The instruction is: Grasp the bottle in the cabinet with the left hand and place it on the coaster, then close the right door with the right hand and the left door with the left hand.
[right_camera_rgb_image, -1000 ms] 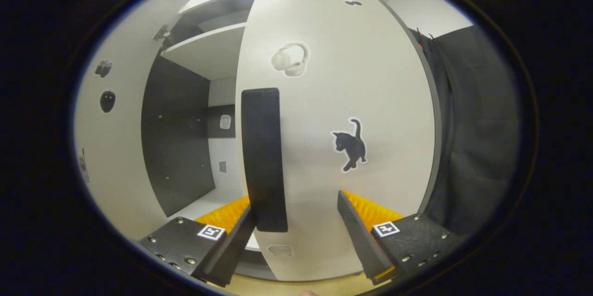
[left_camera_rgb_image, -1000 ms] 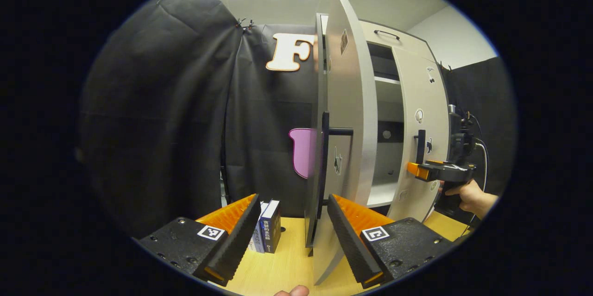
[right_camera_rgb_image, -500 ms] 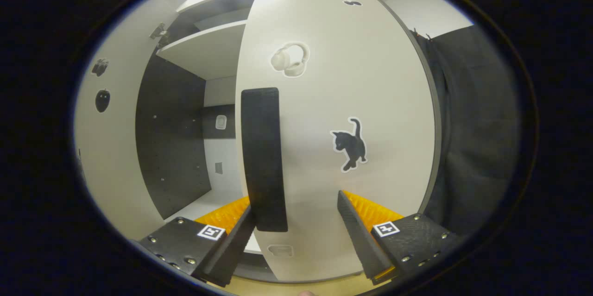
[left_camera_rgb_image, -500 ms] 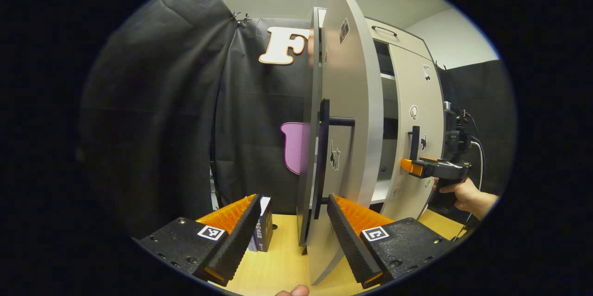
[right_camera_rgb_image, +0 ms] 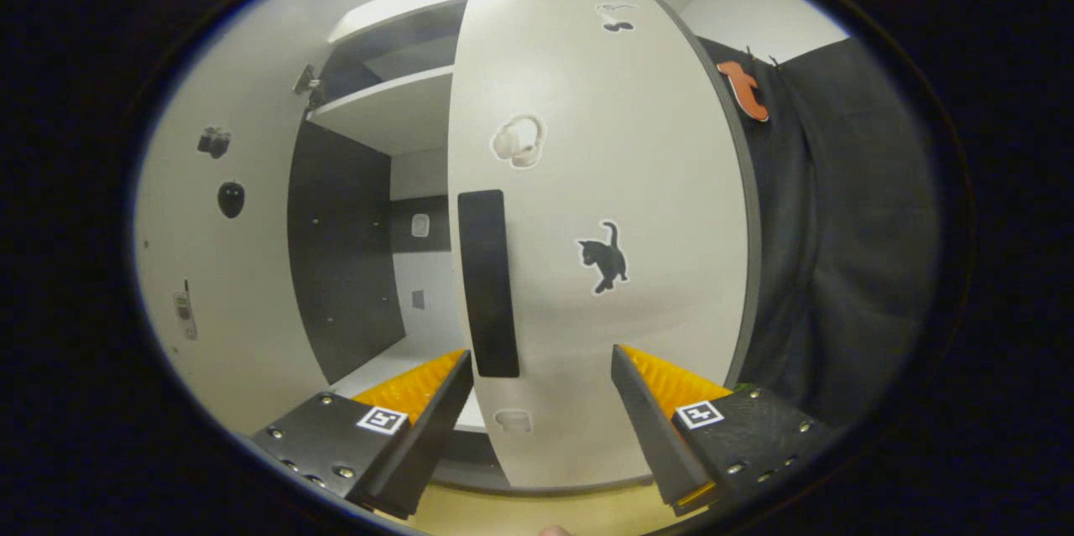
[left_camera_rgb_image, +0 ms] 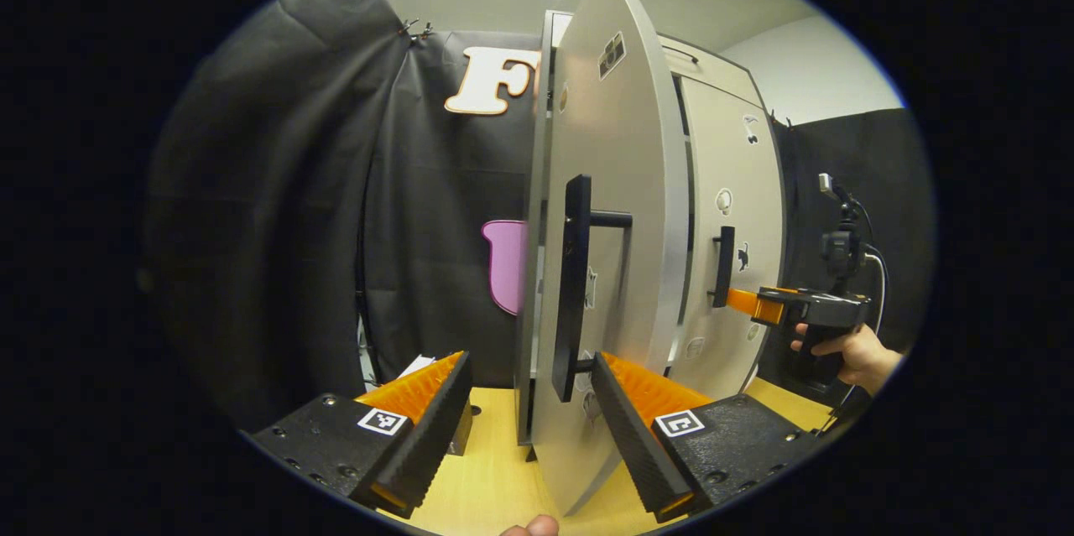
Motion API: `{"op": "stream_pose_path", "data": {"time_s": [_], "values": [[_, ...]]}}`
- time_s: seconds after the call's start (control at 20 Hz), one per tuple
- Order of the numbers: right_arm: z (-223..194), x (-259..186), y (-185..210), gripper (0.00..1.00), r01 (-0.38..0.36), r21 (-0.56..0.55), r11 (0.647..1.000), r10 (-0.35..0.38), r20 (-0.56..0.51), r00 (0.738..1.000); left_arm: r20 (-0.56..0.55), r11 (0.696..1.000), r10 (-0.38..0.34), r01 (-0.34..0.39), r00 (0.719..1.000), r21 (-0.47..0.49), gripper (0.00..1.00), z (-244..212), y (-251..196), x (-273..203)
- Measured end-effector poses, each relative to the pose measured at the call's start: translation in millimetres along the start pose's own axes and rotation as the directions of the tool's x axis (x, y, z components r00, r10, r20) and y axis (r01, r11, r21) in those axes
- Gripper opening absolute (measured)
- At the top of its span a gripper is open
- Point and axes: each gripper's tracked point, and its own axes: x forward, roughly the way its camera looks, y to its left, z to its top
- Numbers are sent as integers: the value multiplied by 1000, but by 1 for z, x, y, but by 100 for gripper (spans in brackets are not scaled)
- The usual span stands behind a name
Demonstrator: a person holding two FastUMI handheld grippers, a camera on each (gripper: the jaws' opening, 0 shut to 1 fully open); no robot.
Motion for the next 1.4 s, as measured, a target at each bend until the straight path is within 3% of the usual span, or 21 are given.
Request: {"op": "stream_pose_path", "data": {"time_s": [0.25, 0.7, 1.15, 1.4], "values": [[-13, -33, -13, 100, -14, 9, 1000, 14, -33, 999, -2, 999, -36, 36, 999, -40, 92, -1, -25, 7], [-31, -69, -33, 97, -20, 66, 998, 26, -89, 996, 8, 996, -87, 87, 996, -4, 92, -4, -73, 31], [-31, -96, -60, 100, 0, 78, 997, 8, -98, 995, -1, 990, -143, 143, 990, -12, 97, -12, -128, 92], [-28, -104, -62, 100, -11, 67, 998, 17, -90, 996, 27, 991, -86, 83, 996, 102, 98, -9, -153, 132]]}}
